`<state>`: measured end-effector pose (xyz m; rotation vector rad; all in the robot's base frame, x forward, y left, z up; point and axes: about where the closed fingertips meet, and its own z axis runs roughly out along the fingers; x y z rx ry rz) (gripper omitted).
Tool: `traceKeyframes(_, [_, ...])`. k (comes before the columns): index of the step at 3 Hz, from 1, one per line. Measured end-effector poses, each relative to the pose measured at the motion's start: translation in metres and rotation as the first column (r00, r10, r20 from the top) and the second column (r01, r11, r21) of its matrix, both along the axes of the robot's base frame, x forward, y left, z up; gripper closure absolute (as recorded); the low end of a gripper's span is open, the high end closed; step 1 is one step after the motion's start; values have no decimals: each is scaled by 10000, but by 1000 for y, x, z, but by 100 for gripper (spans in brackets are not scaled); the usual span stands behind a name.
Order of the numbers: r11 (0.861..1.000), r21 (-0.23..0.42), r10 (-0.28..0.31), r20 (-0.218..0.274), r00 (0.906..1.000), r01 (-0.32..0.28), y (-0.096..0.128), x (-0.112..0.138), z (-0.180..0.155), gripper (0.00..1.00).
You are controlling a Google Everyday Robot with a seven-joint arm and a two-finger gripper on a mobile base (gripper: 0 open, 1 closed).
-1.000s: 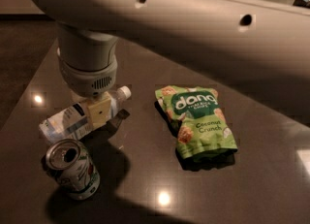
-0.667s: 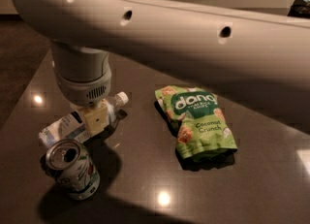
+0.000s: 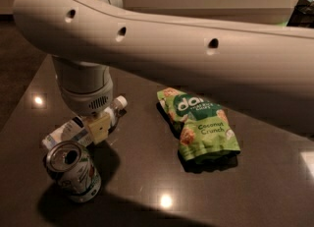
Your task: Move blue plastic bottle near 7up can
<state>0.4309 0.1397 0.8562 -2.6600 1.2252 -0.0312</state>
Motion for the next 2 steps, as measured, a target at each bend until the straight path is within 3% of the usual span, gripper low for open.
traceKeyframes(1, [10000,-9,-3,13,10000,3,0,0,0,0])
traceKeyframes(2, [10000,-9,-3,14,10000,3,0,0,0,0])
